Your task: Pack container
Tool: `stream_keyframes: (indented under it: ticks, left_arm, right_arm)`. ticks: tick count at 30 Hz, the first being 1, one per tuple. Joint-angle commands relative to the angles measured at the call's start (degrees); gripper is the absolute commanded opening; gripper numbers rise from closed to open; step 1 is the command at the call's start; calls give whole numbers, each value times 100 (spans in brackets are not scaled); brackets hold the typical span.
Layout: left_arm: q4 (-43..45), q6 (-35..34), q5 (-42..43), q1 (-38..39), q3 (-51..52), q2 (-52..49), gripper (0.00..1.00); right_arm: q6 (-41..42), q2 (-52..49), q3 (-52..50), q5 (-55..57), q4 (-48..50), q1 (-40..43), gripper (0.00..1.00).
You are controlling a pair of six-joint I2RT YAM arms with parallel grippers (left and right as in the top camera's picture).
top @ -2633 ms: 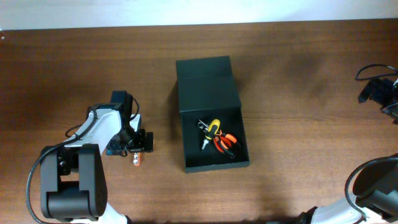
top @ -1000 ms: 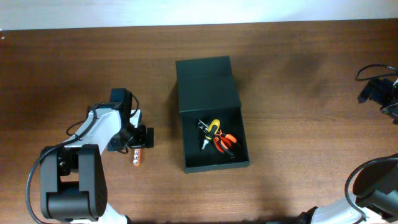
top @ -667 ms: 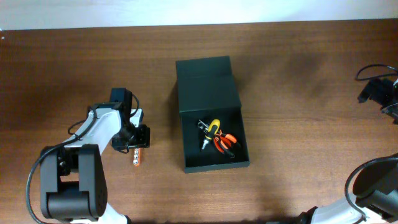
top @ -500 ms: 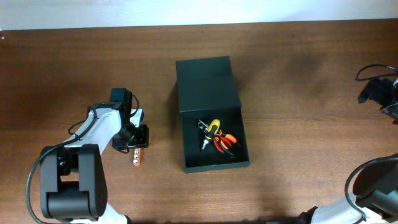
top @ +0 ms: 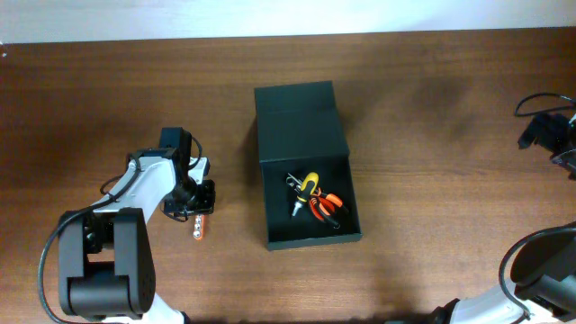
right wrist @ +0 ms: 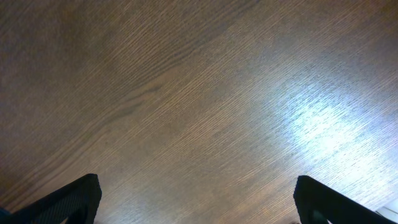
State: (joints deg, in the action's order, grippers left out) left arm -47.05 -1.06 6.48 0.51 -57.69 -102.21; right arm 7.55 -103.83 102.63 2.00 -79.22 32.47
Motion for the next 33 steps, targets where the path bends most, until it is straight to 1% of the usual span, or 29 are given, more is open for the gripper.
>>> stream_keyframes:
  ticks: [1,9,14,18,24,33]
  left_arm:
    - [-7,68,125,24,66,-133,38]
    - [-11,68,120,24,66,-133,38]
    - [-79,114,-35,24,66,-133,38]
    - [-140,348,-63,24,66,-133,38]
    - [-162,345,-348,24,66,-133,38]
    - [-162,326,-435,24,66,-133,37]
  right_arm:
    - [46,22,-22,-7,4,-24,99]
    - [46,22,-22,-7,4,-24,99]
    - [46,22,-22,-7,4,-24,99]
    - [46,22,-22,-7,4,-24,99]
    - [46,22,-22,-7,4,-24,99]
    - [46,22,-22,-7,4,-24,99]
